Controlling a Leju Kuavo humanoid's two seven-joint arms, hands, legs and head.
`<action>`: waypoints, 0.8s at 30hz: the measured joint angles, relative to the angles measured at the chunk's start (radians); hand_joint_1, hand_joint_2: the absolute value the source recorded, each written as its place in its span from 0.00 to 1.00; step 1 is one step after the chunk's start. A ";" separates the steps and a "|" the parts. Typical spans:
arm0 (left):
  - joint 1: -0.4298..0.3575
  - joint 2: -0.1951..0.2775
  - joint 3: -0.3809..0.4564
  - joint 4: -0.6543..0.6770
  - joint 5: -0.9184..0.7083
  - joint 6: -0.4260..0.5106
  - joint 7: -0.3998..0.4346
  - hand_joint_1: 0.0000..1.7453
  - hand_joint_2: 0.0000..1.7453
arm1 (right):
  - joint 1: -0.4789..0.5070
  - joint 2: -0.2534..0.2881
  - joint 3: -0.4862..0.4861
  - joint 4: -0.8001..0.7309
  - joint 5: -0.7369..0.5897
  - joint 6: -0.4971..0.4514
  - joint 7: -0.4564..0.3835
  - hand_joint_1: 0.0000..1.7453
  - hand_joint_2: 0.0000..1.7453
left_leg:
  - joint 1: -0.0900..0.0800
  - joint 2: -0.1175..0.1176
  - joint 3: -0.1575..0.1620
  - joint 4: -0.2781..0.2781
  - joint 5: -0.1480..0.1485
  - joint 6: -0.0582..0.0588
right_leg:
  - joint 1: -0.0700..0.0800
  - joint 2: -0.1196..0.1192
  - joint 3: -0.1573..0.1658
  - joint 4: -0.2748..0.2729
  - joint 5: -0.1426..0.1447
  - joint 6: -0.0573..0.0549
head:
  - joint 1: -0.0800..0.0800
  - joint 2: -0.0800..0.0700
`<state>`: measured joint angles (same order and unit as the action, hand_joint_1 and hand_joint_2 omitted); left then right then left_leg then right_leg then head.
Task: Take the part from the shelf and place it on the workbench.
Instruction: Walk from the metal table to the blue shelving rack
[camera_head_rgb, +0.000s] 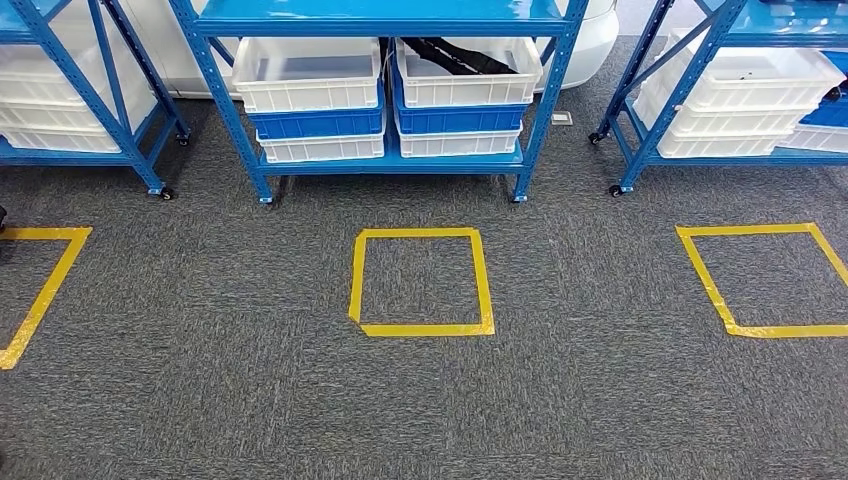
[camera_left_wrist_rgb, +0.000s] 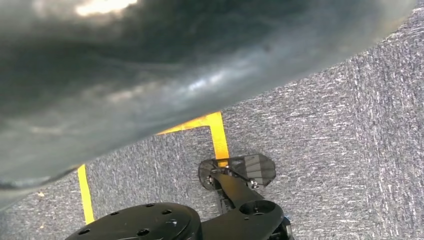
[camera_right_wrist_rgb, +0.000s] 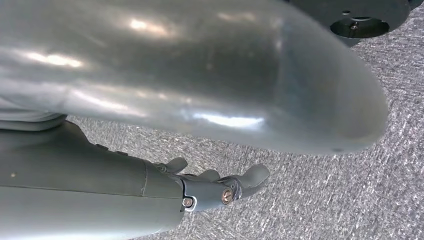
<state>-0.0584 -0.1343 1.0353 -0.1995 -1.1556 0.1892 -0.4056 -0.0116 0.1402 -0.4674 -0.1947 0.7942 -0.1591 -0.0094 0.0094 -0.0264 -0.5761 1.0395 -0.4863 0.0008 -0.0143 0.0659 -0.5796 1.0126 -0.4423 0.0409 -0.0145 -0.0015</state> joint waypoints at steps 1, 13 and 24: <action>0.000 0.000 0.000 0.000 -0.002 -0.001 0.001 0.00 0.00 | 0.000 0.000 0.000 0.000 0.000 0.000 0.001 0.00 0.00 | -0.001 0.000 0.000 0.000 0.000 0.001 | -0.001 0.000 0.000 0.000 0.000 0.001 | 0.000 0.000; 0.003 -0.001 0.001 0.000 -0.004 0.002 0.008 0.00 0.00 | 0.004 -0.002 0.002 0.001 0.005 0.002 0.004 0.00 0.00 | 0.006 0.028 0.016 -0.019 0.000 0.032 | -0.017 -0.054 -0.134 0.271 -0.100 0.020 | 0.014 0.000; 0.002 0.000 0.004 -0.001 -0.004 0.002 0.007 0.00 0.00 | 0.009 -0.004 0.002 0.002 0.006 0.003 0.005 0.00 0.00 | 0.025 0.035 -0.008 0.103 -0.051 -0.038 | -0.020 -0.061 0.031 0.019 -0.039 -0.025 | 0.007 0.000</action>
<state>-0.0566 -0.1345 1.0392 -0.2003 -1.1599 0.1915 -0.3982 -0.0027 0.1362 -0.4650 -0.1930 0.8001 -0.1564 -0.0049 0.0343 0.0084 -0.5841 1.1420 -0.5370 -0.0370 -0.0346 0.0044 -0.5486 1.0320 -0.4810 0.0160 -0.0070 -0.0015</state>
